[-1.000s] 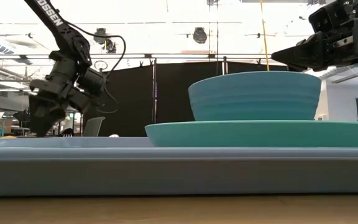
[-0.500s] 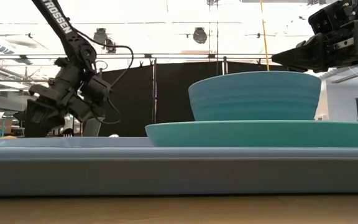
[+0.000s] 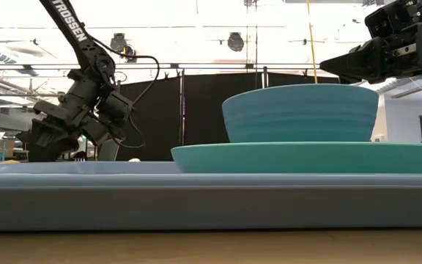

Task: Set up tray
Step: Put the yellow napkin on the blue serving tray to the left of the light green plate

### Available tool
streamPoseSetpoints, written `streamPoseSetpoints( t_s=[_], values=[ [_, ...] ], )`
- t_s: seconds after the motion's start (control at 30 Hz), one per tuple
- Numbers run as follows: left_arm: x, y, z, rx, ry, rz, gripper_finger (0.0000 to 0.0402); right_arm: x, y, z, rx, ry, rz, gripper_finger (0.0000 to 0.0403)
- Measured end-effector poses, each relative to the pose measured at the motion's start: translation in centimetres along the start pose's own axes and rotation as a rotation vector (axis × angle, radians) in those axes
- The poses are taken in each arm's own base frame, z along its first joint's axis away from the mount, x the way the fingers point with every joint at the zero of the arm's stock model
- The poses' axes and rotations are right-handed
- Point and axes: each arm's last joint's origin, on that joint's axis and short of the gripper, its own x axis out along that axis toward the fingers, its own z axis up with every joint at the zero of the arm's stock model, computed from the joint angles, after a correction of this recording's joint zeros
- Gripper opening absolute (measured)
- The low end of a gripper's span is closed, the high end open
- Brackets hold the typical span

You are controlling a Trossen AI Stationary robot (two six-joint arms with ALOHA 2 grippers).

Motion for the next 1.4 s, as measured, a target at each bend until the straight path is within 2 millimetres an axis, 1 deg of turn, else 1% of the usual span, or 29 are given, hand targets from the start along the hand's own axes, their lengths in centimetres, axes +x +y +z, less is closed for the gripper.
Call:
streamPoseSetpoints(
  t_s=[0.1, 0.23, 0.33, 0.43, 0.47, 0.6, 0.67, 0.73, 0.8, 0.97, 1.07, 1.13, 1.2, 1.27, 1.4],
  values=[
    [0.1, -0.2, 0.2, 0.005, 0.008, 0.015, 0.0238, 0.0, 0.0, 0.0, 0.000, 0.000, 0.000, 0.0000],
    [0.2, -0.5, 0.4, 0.015, 0.022, 0.064, 0.0171, 0.0, 0.0, 0.0, -0.002, 0.000, 0.000, 0.0000],
    [0.3, -0.7, 0.5, 0.027, 0.040, 0.108, 0.0107, 0.0, 0.0, 0.0, -0.002, 0.000, 0.000, 0.0000],
    [0.2, -0.9, 0.5, 0.036, 0.057, 0.116, 0.0028, 0.0, 0.0, 0.0, -0.003, 0.000, 0.000, 0.0000],
    [0.0, -0.9, 0.6, 0.029, 0.067, 0.117, 0.0015, 0.0, 0.0, 0.0, -0.004, 0.000, 0.000, 0.0000],
    [-1.3, -1.7, 0.5, 0.034, 0.064, 0.182, 0.0005, 0.0, 0.0, 0.0, -0.007, -0.003, -0.001, 0.0000],
    [-2.4, -2.4, 0.3, 0.042, 0.044, 0.221, 0.0004, 0.0, 0.0, 0.1, -0.007, -0.009, -0.002, 0.0000],
    [-3.8, -3.2, 0.2, 0.047, -0.015, 0.251, 0.0003, 0.0, 0.0, 0.1, -0.006, -0.010, -0.002, 0.0000],
    [-5.4, -4.1, -0.2, 0.053, -0.077, 0.274, 0.0002, 0.0, 0.0, 0.1, -0.006, -0.008, -0.001, 0.0000],
    [-8.9, -7.0, -1.8, 0.057, -0.162, 0.315, 0.0001, 0.0, 0.0, 0.1, -0.005, -0.009, -0.001, 0.0000],
    [-10.5, -8.7, -2.7, 0.072, -0.204, 0.335, 0.0001, 0.0, 0.0, 0.1, -0.005, -0.009, -0.002, 0.0000],
    [-11.3, -9.2, -3.0, 0.065, -0.227, 0.333, 0.0001, 0.0, 0.0, 0.1, -0.005, -0.011, -0.002, 0.0000],
    [-11.5, -9.3, -3.1, 0.043, -0.234, 0.303, 0.0001, 0.0, 0.0, 0.2, -0.004, -0.016, -0.003, 0.0000],
    [-11.1, -9.1, -3.0, 0.030, -0.219, 0.285, 0.0001, 0.0, 0.0, 0.1, 0.004, -0.015, -0.002, 0.0000],
    [-8.8, -7.8, -2.8, 0.003, -0.123, 0.264, 0.0001, 0.0, 0.0, 0.2, 0.011, -0.017, -0.003, 0.0000]
  ],
)
